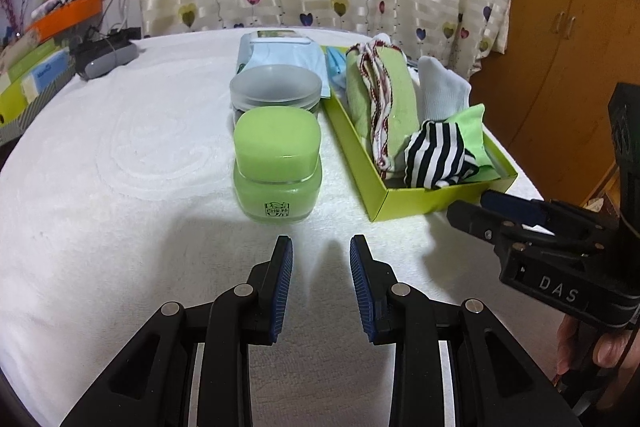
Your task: Organize soft objects
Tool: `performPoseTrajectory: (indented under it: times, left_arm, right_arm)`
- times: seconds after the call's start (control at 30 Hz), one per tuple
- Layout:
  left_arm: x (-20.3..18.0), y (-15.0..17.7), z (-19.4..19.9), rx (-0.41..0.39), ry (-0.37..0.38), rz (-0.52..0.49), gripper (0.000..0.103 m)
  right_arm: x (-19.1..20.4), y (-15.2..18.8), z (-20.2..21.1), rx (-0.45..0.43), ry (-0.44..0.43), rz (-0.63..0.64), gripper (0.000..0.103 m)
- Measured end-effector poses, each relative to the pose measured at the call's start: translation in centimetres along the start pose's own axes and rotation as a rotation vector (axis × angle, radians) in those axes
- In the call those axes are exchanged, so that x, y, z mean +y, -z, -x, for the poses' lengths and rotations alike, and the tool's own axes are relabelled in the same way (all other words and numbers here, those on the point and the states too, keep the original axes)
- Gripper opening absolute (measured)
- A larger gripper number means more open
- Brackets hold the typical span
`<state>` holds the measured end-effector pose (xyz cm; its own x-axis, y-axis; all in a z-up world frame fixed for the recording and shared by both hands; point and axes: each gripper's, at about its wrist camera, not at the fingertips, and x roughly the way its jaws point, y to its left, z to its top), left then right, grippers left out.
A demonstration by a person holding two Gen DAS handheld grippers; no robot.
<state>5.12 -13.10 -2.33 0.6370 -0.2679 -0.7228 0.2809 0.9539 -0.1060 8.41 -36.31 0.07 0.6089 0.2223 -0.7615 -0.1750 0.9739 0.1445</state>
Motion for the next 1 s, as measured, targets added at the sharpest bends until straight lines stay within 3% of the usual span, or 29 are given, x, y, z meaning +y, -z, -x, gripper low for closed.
performPoseTrajectory:
  times: [0.3, 0.5, 0.63, 1.0]
  left_arm:
    - [0.3, -0.1, -0.5, 0.015, -0.034, 0.012, 0.028]
    - [0.6, -0.2, -0.9, 0.028, -0.051, 0.020, 0.028]
    - [0.8, -0.1, -1.3, 0.041, -0.065, 0.021, 0.041]
    - [0.7, 0.0, -1.8, 0.049, -0.077, -0.001, 0.046]
  right_arm:
    - [0.9, -0.1, -0.5, 0.011, 0.010, 0.016, 0.047]
    - [1.4, 0.3, -0.7, 0.013, 0.008, 0.017, 0.055]
    - [1.5, 0.6, -0.9, 0.016, 0.015, 0.020, 0.056]
    - [1.4, 0.7, -1.3, 0.019, 0.025, 0.018, 0.056]
